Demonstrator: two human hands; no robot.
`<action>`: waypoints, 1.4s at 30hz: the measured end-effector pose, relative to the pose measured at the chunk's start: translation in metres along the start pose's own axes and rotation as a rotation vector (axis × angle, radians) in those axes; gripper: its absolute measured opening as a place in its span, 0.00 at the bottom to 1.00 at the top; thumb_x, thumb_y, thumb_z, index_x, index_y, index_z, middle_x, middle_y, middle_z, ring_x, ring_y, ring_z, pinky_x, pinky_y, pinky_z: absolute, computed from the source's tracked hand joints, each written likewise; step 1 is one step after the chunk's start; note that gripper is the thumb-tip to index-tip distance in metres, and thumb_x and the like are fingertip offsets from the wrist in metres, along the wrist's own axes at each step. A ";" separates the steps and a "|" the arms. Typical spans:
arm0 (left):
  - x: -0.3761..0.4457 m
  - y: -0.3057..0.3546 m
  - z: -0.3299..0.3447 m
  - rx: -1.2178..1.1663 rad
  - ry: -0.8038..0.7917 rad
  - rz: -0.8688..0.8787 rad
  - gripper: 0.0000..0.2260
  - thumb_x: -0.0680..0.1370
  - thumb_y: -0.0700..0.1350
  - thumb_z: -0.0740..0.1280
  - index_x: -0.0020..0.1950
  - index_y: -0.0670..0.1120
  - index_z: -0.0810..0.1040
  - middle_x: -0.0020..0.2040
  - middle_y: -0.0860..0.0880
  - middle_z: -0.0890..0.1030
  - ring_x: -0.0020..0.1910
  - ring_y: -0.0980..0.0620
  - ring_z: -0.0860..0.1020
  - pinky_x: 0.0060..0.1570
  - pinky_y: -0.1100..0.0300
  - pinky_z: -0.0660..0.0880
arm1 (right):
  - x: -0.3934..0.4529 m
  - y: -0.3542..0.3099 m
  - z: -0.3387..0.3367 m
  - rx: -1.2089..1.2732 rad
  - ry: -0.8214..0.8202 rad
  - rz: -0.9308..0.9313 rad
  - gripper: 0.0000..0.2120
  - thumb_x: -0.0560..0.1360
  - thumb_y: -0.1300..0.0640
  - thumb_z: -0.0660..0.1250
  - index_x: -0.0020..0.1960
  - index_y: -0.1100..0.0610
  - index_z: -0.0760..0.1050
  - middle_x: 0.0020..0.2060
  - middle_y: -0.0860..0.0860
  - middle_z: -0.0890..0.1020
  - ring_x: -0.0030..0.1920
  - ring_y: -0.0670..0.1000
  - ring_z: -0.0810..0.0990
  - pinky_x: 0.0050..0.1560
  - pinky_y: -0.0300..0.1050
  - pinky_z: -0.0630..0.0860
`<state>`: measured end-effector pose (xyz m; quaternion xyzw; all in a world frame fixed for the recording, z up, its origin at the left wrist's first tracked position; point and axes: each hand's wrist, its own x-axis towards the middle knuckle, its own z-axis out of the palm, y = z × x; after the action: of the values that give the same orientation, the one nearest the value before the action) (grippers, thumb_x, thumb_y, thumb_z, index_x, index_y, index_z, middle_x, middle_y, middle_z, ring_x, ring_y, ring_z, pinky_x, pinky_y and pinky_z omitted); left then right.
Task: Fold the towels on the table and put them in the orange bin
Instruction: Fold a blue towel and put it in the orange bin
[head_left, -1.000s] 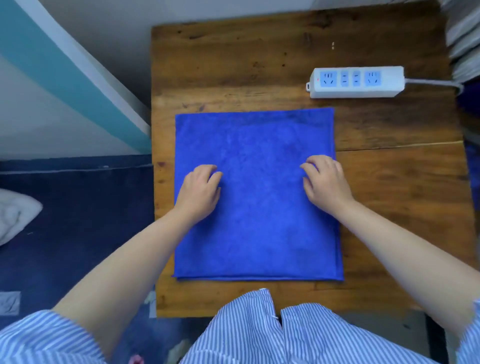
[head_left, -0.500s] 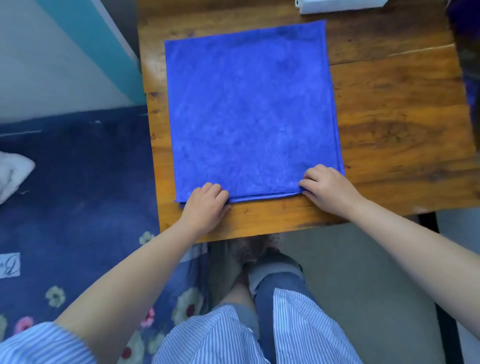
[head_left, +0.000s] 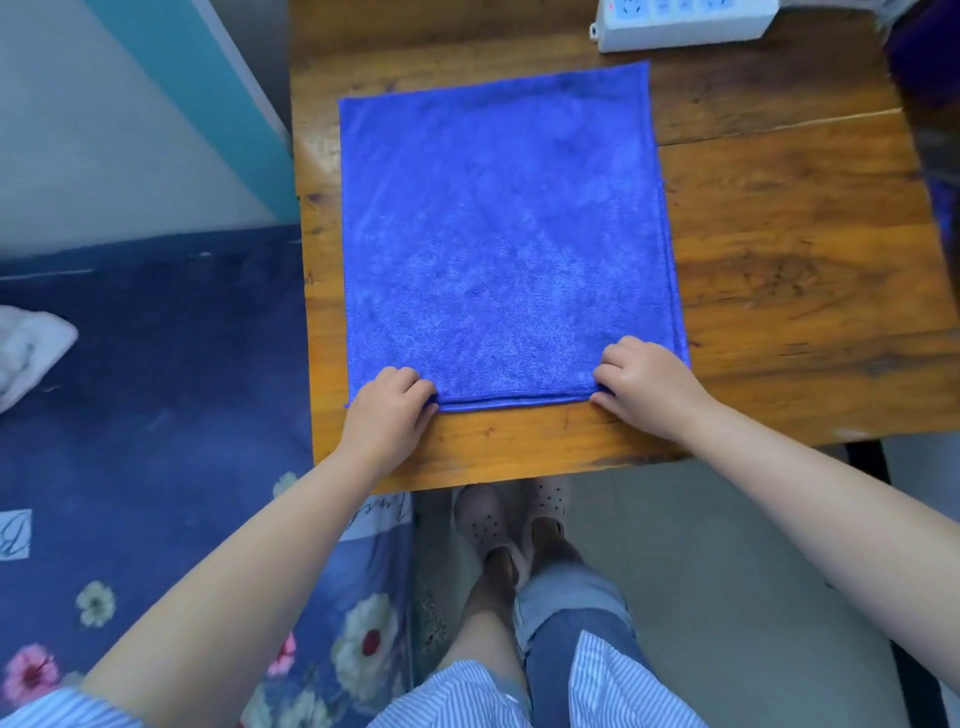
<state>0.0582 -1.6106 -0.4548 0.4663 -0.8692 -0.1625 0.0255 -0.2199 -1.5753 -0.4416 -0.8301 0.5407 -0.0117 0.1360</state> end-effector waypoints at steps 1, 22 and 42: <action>0.002 0.001 -0.002 0.072 -0.032 0.054 0.11 0.57 0.33 0.79 0.33 0.37 0.79 0.29 0.42 0.77 0.27 0.44 0.77 0.22 0.61 0.71 | 0.001 -0.003 -0.002 -0.019 -0.007 -0.007 0.14 0.52 0.65 0.81 0.25 0.65 0.75 0.23 0.58 0.76 0.25 0.57 0.77 0.22 0.41 0.73; -0.013 0.013 -0.001 0.289 -0.135 0.193 0.14 0.53 0.43 0.82 0.29 0.43 0.79 0.27 0.47 0.77 0.24 0.49 0.76 0.21 0.66 0.69 | -0.019 0.009 0.007 -0.253 0.013 -0.142 0.14 0.51 0.64 0.80 0.27 0.60 0.75 0.25 0.53 0.76 0.26 0.54 0.76 0.24 0.38 0.71; 0.002 -0.010 -0.046 -0.096 -0.464 -0.288 0.10 0.79 0.40 0.56 0.58 0.42 0.73 0.54 0.42 0.77 0.52 0.43 0.74 0.45 0.57 0.68 | -0.016 0.029 -0.054 0.027 -0.444 0.300 0.08 0.75 0.64 0.59 0.45 0.61 0.77 0.42 0.57 0.81 0.48 0.60 0.77 0.40 0.44 0.65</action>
<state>0.0741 -1.6288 -0.4139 0.5338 -0.7678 -0.3079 -0.1754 -0.2612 -1.5836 -0.3950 -0.7211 0.6143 0.1836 0.2625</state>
